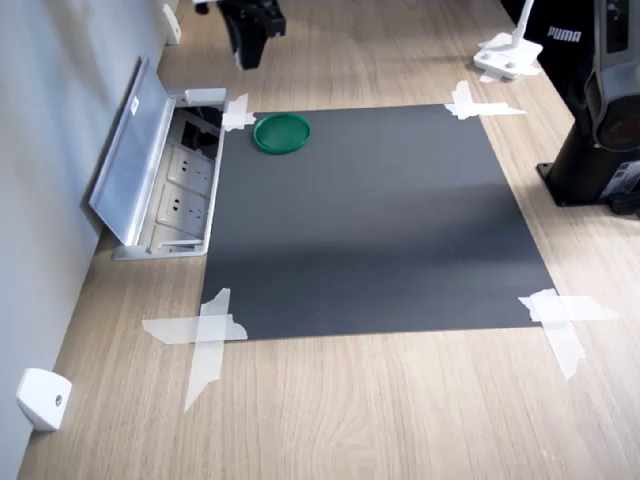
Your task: Grasp a white terminal and put it on the green lid.
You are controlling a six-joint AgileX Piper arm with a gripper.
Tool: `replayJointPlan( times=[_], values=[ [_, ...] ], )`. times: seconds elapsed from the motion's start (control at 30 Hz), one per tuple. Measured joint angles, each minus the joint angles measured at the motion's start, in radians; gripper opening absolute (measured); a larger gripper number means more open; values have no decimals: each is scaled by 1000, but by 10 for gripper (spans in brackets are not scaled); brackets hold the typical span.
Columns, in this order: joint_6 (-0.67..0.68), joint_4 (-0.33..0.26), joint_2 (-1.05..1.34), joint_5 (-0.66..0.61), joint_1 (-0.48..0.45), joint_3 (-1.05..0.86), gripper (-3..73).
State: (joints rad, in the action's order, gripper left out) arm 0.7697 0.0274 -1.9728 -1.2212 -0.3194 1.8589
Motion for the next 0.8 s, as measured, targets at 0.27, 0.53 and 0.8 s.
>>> replayJointPlan(
  times=[0.27,0.53,0.8],
  values=[
    [50,22,5,30,-44,-163,87],
    [54,20,5,223,-44,-307,87],
    [54,9,-22,271,-6,-323,87]
  ],
)
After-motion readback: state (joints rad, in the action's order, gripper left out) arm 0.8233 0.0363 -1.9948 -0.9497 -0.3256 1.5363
